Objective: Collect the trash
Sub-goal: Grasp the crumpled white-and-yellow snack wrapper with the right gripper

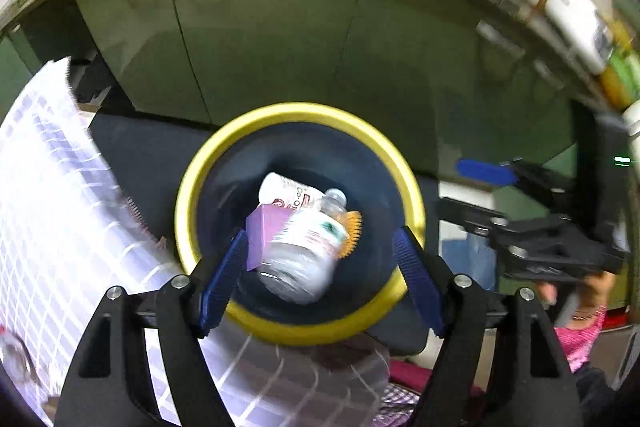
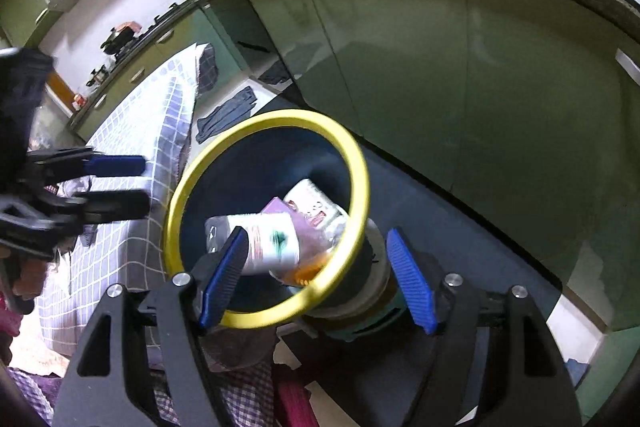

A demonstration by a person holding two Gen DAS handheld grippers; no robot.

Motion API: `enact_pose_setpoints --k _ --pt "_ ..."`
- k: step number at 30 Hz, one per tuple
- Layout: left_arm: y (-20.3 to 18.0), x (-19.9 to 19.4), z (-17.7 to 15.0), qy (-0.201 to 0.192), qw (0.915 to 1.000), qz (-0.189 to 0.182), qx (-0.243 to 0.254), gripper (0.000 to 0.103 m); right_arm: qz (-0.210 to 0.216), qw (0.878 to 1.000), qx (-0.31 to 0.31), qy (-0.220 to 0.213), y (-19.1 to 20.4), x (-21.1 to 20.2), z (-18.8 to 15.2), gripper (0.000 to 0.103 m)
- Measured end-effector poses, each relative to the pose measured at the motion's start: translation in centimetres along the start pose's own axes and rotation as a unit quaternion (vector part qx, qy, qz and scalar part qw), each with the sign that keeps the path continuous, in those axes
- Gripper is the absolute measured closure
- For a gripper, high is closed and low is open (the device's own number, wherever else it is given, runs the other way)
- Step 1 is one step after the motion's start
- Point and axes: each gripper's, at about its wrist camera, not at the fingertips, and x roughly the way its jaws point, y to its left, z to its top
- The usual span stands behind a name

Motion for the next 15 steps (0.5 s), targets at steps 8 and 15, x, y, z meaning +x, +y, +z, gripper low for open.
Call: enact_pose_setpoints --k 8,15 --pt "5.0 -11.0 -9.9 -0.122 0.9901 0.042 -0.054 0.013 0.032 0.998 -0.049 0.014 5.0 1.6 0.6 0.035" --pt "10.9 -18.2 -22.0 -0.19 0.9607 0.142 -0.144 0.007 0.085 0.984 -0.149 0.048 14.9 4.7 1.4 0.035"
